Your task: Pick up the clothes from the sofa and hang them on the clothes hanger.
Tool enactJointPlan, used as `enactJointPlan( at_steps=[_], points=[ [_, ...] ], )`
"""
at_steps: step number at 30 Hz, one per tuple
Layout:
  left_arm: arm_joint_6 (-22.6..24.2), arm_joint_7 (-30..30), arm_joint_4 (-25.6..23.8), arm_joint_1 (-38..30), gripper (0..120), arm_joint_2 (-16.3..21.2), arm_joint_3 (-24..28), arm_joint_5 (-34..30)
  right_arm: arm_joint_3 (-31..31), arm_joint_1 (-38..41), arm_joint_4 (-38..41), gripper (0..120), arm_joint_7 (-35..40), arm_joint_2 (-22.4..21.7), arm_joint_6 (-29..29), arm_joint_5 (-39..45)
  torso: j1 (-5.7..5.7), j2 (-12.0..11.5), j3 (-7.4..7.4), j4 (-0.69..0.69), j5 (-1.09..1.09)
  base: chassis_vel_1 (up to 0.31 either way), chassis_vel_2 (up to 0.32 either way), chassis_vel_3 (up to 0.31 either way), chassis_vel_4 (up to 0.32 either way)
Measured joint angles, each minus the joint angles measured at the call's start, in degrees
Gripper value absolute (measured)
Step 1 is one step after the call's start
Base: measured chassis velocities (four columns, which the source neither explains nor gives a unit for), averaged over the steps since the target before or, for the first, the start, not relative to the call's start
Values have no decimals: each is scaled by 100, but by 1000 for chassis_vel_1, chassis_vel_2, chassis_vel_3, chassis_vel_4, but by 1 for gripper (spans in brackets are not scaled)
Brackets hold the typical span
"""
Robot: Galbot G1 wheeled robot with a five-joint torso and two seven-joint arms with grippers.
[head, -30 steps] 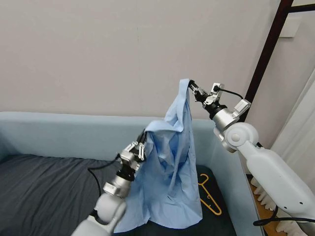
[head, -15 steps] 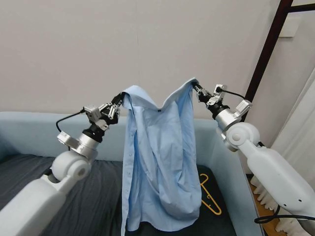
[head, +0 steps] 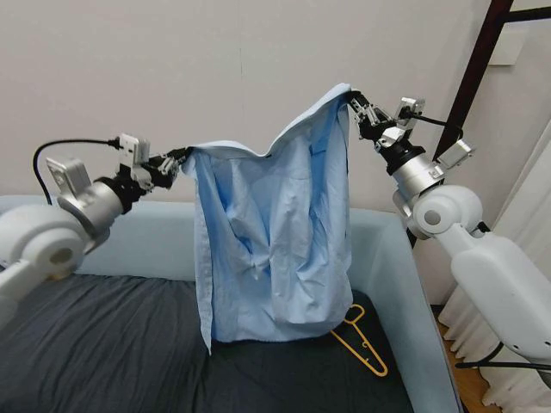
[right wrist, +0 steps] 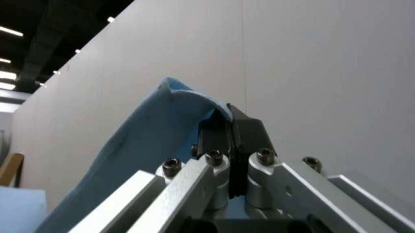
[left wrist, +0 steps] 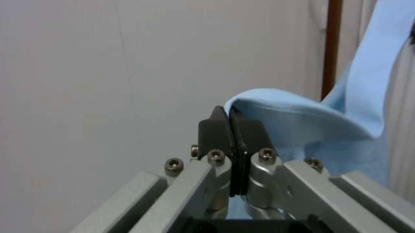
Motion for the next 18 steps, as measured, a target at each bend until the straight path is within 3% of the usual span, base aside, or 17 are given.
enactJointPlan(
  at_steps=[6, 13, 18],
  points=[
    [375, 172, 159, -338, 0, 9, -99, -850, -2, -57, 22, 0, 107, 13, -63, -78, 0, 0, 0, 0, -1, 0, 0, 0, 0],
    [706, 209, 39, 801, 0, -120, -525, -1015, -181, -480, -14, 0, 156, 40, -38, -10, 0, 0, 0, 1, -4, 0, 0, 0, 0],
    [577, 629, -2, 1549, 0, -222, -707, -449, -255, -868, -34, 0, 170, 122, 5, 15, 0, 0, 0, 1, -2, 0, 0, 0, 0]
  ],
)
